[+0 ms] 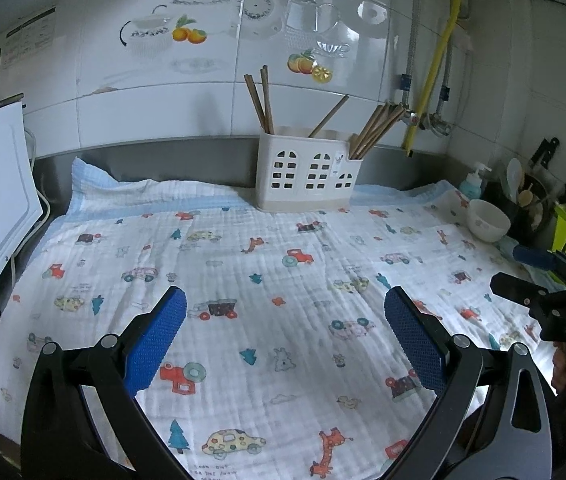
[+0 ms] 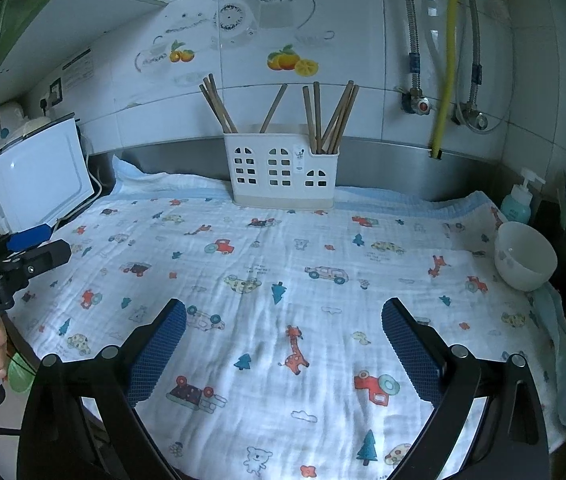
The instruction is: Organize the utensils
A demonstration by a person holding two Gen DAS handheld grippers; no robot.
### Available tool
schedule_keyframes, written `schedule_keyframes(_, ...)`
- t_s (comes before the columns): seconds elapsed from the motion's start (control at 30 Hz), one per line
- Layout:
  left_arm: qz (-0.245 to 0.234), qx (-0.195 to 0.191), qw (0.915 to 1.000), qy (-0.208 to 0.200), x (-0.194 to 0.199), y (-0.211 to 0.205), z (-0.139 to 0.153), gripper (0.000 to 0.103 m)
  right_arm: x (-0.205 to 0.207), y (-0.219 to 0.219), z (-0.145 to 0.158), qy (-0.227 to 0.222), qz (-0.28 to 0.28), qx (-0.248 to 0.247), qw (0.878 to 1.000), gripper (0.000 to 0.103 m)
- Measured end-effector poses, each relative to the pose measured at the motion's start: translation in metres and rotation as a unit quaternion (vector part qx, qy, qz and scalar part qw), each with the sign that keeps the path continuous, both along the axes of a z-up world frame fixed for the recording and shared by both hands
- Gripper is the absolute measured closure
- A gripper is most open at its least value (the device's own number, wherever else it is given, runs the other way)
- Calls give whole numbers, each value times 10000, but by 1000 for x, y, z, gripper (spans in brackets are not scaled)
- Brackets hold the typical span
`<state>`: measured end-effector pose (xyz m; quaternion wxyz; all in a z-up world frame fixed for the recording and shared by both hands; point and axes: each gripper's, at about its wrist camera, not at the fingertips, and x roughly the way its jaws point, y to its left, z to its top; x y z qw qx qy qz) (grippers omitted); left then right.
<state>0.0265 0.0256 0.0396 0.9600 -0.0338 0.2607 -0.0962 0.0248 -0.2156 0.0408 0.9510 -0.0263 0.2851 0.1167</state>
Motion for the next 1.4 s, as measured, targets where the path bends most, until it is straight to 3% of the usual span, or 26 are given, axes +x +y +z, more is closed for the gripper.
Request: schedule_keyframes(1.4,-16,125,9995,294,11,-8,-16,5,10,9,-13,230,105,42,9997,8)
